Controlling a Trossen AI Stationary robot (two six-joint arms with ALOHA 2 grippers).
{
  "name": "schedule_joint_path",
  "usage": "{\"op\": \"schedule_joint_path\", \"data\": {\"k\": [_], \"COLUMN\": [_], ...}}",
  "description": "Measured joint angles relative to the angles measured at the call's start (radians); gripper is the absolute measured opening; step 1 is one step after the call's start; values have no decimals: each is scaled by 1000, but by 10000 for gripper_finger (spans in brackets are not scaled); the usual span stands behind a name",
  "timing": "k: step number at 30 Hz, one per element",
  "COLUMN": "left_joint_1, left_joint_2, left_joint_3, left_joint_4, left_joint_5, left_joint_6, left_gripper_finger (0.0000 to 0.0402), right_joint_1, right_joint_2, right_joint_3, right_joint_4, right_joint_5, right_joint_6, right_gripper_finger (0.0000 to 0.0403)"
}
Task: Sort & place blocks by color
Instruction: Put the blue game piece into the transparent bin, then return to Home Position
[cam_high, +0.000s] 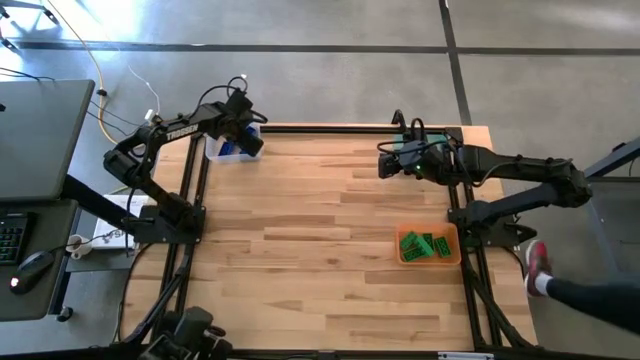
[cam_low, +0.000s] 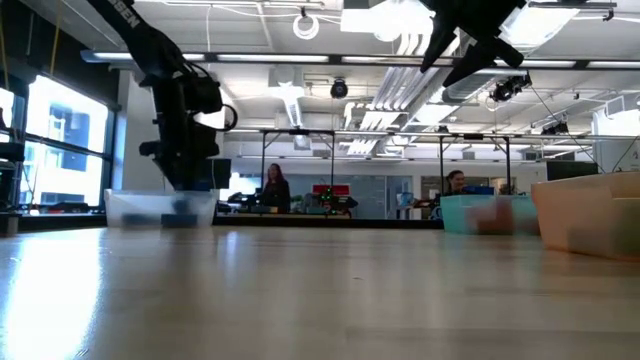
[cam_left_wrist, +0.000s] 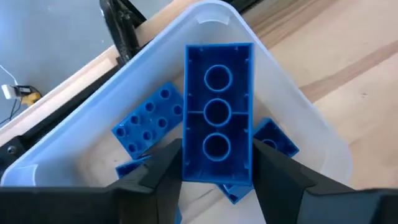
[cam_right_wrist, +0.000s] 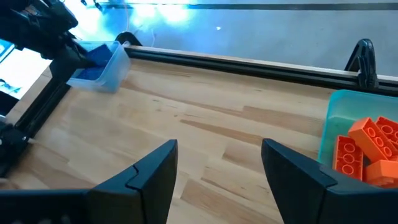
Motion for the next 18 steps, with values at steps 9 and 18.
{"op": "schedule_joint_path", "data": {"k": [9, 18], "left_joint_1": [3, -5], "left_joint_2": [1, -2], "left_joint_3": [0, 59], "left_joint_4": [-39, -139], "left_joint_5": [-77, 36], "left_joint_6": [35, 31], "left_gripper_finger": [169, 168], "right_joint_1": [0, 0], "right_joint_2": [0, 1], "right_joint_3": [0, 0], "right_joint_4": [0, -1], "right_joint_5": [11, 27], "right_joint_6": [23, 15], "right_gripper_finger": [220, 220]}}
